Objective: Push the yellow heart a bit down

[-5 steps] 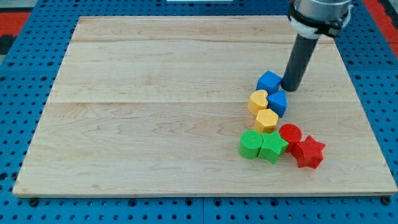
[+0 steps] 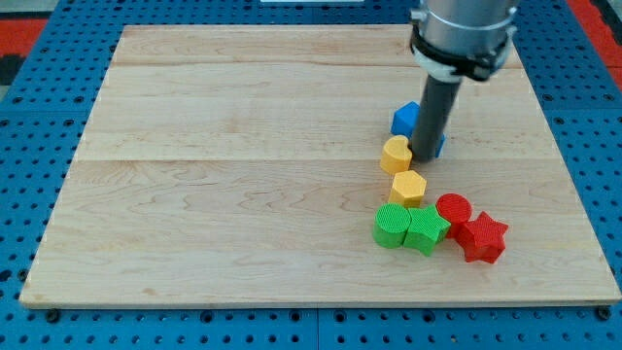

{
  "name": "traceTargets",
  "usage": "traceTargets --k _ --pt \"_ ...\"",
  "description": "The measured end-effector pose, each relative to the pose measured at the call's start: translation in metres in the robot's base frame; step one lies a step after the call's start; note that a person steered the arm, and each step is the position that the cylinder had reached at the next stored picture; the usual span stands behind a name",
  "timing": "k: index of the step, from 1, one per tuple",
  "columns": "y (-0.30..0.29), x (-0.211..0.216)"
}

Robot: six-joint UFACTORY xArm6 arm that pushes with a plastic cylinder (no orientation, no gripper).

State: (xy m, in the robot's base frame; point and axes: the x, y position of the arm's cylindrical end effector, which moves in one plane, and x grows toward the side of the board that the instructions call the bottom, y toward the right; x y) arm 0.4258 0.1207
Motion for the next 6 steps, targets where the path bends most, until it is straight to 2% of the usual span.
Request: traceTargets --k 1,2,3,4,5,6 --pt "-0.015 -0.024" --pt "-0.023 -0.016" --pt "-0.035 0.020" --pt "-0.042 0.035" --pt "-0.002 0.035" --pt "0.027 0.064"
